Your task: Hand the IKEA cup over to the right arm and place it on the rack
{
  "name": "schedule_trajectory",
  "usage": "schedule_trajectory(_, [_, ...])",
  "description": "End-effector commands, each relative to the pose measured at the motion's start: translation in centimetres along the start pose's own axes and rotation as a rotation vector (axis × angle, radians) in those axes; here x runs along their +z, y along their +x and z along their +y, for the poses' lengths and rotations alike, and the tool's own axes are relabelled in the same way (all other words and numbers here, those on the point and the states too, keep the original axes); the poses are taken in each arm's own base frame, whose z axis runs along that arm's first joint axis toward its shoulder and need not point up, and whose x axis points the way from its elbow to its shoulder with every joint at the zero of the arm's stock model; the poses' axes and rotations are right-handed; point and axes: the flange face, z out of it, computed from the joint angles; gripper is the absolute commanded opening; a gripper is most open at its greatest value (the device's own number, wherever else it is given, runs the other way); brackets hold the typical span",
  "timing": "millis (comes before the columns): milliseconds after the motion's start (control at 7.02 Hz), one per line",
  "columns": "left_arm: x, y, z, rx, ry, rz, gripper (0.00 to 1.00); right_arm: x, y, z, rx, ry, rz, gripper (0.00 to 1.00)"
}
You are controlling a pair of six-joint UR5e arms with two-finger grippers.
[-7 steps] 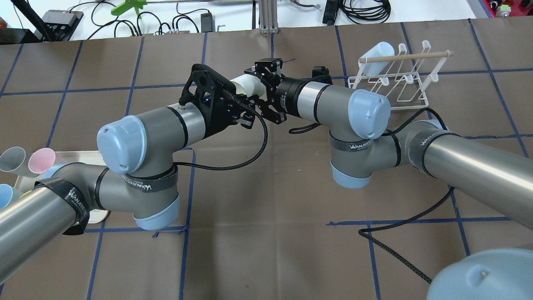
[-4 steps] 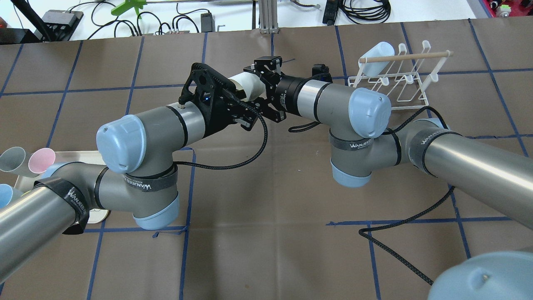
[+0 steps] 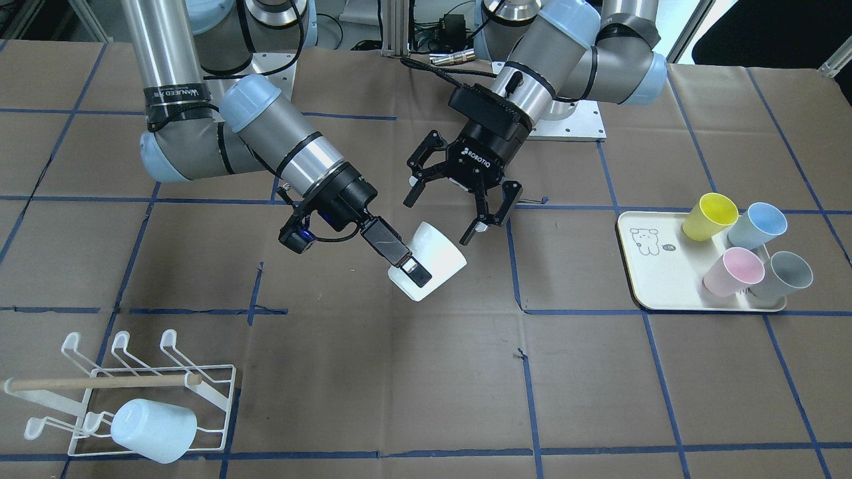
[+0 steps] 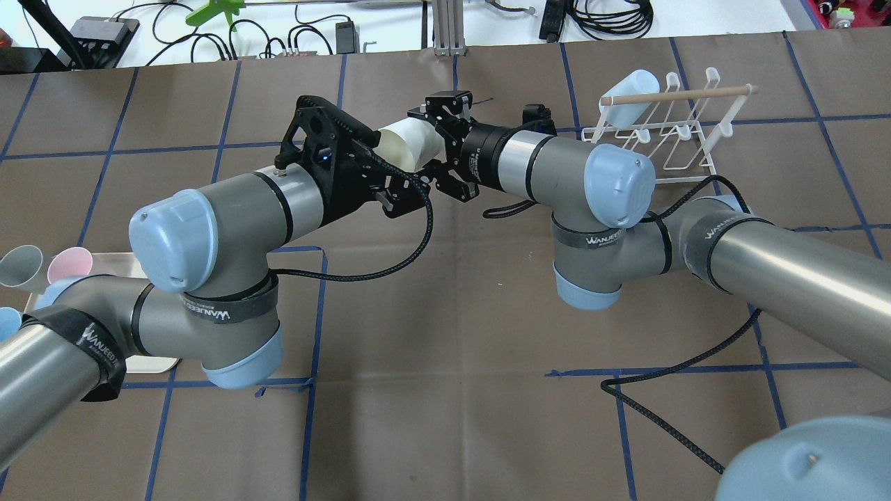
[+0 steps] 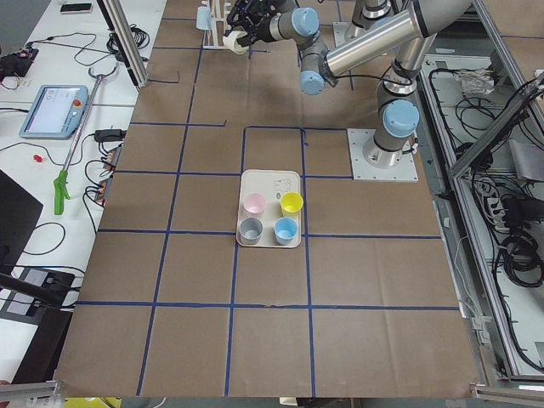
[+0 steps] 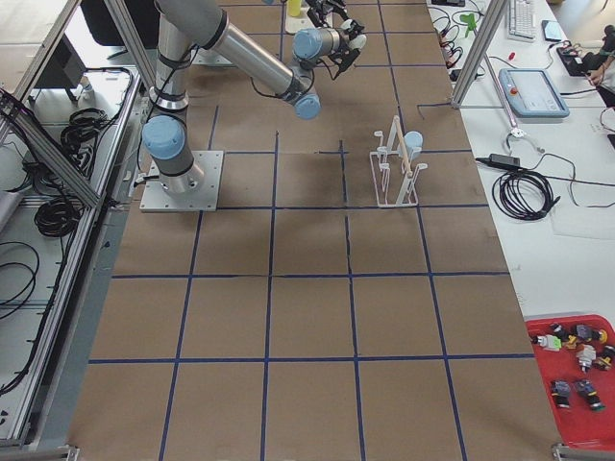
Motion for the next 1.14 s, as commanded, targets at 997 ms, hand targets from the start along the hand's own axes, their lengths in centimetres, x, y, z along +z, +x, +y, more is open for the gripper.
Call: schedule_trajectory(997, [-11.8, -12.2, -9.9, -0.442, -0.639, -0.187, 0.99, -11.9, -8.5, -18.0, -1.083, 0.554, -0.065, 0.39])
